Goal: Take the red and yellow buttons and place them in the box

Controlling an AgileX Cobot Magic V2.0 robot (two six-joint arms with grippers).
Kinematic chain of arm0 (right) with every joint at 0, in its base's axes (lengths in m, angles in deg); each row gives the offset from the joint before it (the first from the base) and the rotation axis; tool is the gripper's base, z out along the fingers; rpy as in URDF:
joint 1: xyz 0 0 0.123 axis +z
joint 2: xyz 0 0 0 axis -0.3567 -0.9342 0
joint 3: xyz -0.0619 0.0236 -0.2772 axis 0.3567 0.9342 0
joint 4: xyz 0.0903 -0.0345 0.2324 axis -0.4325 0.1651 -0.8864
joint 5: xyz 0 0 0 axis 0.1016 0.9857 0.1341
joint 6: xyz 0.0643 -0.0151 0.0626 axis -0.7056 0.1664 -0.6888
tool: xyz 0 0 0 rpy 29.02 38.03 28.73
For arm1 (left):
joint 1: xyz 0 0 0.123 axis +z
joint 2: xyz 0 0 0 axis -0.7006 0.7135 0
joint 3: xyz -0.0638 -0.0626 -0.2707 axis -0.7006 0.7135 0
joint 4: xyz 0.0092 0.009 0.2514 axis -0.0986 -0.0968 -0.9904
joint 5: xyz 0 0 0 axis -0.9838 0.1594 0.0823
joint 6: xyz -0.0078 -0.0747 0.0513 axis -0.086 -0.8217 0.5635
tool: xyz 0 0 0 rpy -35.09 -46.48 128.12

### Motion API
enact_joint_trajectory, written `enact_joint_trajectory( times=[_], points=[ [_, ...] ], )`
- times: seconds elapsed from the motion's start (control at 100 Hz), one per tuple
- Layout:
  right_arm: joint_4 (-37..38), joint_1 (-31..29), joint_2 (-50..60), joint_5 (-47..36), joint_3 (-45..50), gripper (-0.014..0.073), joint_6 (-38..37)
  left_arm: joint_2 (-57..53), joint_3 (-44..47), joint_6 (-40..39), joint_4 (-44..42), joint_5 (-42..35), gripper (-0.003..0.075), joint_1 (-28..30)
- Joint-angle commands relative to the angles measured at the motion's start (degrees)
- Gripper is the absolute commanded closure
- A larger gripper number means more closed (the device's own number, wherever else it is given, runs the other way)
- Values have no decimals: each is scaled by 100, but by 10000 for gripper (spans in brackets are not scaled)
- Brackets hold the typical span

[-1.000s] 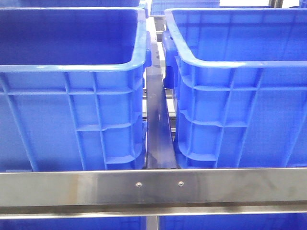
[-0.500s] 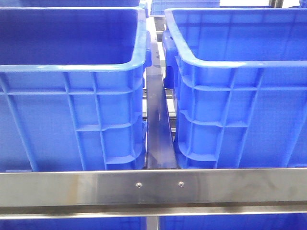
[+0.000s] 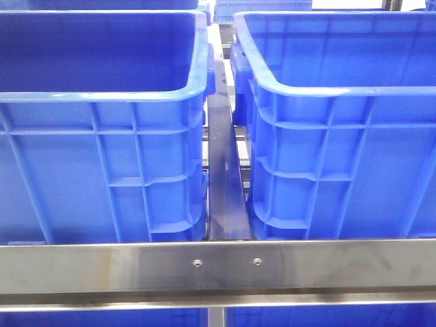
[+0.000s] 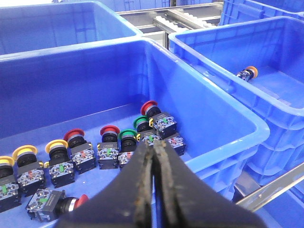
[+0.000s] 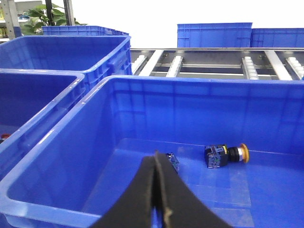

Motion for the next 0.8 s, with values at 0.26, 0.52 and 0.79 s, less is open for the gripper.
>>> enact_joint_trajectory(
  times=[0.26, 0.52, 0.79],
  points=[
    [-112, -26, -34, 6, -146, 663, 84, -117, 24, -53, 35, -683, 740, 357],
    [-112, -26, -34, 6, -146, 663, 84, -558, 501, -174, -141, -911, 740, 1358],
    [-112, -26, -34, 6, -146, 663, 84, -1210, 1222, -847, -809, -1422, 740, 2484]
  ],
)
